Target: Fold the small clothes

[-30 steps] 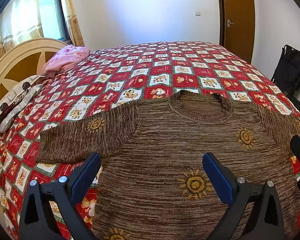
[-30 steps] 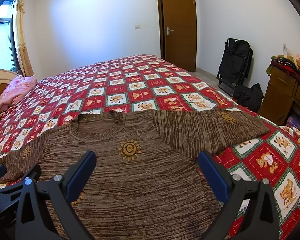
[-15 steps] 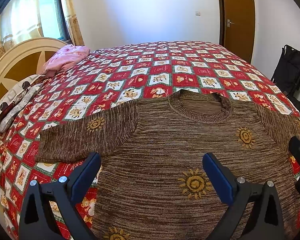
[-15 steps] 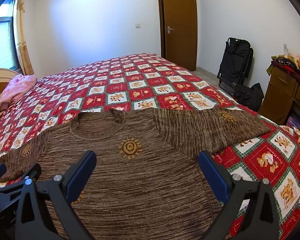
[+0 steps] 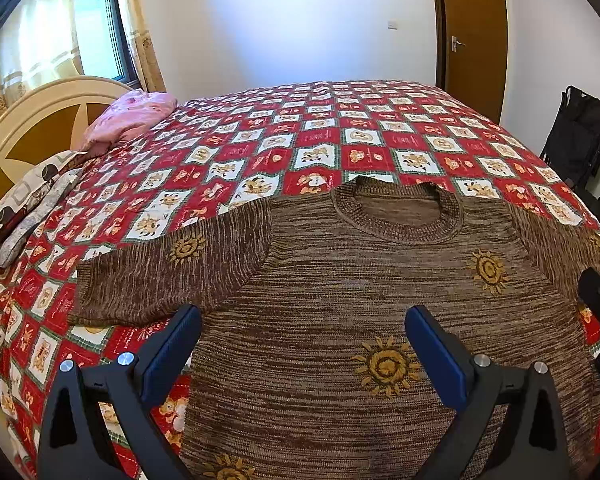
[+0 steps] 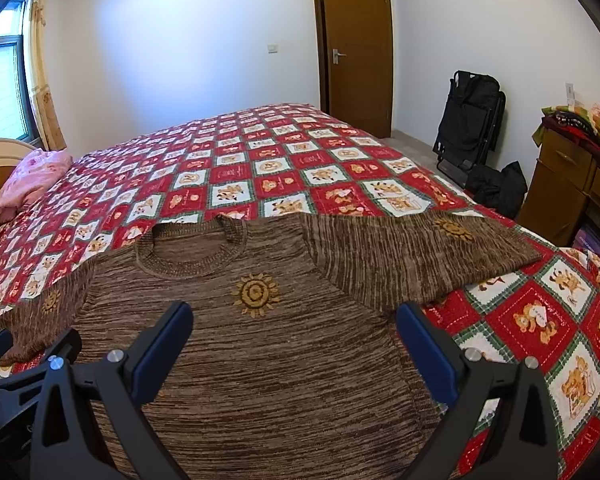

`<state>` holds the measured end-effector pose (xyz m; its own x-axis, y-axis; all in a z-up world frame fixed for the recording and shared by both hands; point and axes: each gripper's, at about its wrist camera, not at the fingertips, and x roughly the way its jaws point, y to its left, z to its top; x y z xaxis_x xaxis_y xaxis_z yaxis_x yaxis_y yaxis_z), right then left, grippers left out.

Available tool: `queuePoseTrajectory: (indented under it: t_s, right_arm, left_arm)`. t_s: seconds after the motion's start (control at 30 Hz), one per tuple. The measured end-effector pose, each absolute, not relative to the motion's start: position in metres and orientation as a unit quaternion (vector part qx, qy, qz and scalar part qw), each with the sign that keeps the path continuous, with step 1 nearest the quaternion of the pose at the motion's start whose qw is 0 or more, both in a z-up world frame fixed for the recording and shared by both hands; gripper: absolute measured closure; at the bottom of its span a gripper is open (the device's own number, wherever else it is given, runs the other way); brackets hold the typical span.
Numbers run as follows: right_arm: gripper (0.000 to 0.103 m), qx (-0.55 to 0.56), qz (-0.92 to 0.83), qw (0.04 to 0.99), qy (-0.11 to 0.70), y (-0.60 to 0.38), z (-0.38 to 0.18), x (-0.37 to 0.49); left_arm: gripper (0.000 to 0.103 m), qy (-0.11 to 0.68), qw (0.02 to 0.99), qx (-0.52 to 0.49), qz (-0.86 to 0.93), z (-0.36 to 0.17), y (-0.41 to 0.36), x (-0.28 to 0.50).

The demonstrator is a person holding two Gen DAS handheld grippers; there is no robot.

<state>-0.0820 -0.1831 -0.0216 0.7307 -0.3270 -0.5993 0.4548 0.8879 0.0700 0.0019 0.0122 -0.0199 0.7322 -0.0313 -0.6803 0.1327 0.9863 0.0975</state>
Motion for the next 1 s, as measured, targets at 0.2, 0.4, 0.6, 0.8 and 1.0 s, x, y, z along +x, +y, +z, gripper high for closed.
queuePoseTrajectory:
  t_s: [0.2, 0.4, 0.6, 0.8, 1.0]
  right_arm:
    - [0.001, 0.116, -0.204, 0.925, 0.298, -0.19, -0.023, -0.082]
    - [0.012, 0.118, -0.204, 0.917, 0.321, -0.213, -0.026, -0.08]
    - [0.026, 0.149, -0.29, 0.898, 0.295, -0.311, -0.011, -0.118]
    - [0.041, 0.264, -0.367, 0.84, 0.299, -0.433, -0.023, -0.154]
    - [0.054, 0.318, -0.372, 0.797, 0.355, -0.481, -0.057, -0.144]
  left_arm:
    - [0.001, 0.366, 0.927, 0.071, -0.047, -0.023, 0.01, 0.004]
    - [0.001, 0.356, 0.931, 0.052, -0.065, -0.02, 0.016, 0.004]
    - [0.001, 0.363, 0.929, 0.026, -0.073, -0.022, 0.026, 0.014]
    - [0.001, 0.368, 0.927, 0.027, -0.066, -0.025, 0.024, 0.018]
    - [0.001, 0.371, 0.926, 0.033, -0.067, -0.027, 0.022, 0.021]
